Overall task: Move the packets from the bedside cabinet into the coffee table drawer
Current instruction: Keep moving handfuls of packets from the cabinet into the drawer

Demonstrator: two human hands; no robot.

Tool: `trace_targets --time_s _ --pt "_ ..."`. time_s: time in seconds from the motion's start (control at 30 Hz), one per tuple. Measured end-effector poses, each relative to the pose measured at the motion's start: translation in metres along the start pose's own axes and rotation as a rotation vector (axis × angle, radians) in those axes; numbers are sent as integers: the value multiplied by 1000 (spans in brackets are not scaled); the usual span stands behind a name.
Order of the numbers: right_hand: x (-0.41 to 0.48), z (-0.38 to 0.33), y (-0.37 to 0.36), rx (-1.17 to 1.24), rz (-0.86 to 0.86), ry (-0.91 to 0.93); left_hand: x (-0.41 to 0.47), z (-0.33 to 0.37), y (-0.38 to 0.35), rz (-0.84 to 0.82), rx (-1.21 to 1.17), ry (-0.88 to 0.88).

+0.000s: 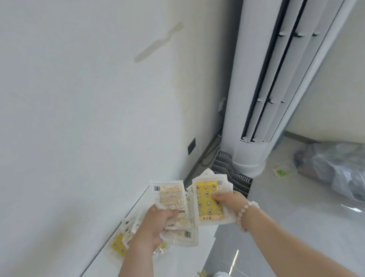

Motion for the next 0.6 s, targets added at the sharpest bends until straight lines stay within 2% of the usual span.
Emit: trace_targets --time_s 0.2,0.6 --pt "-37 2 75 176 158 93 0 21 -65 -230 156 -68" --pt "-103 29 219 613 342 243 -33 50 -212 -502 349 -213"
Point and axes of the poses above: each hand's wrist, its own x-axis towards the middle knuckle, its own y-axis out of the back of the hand, z = x × y, the point moved 1 cm from there along x, towards the middle knuckle, and after that the axes turned 15 degrees about x, right-handed, at the moved point
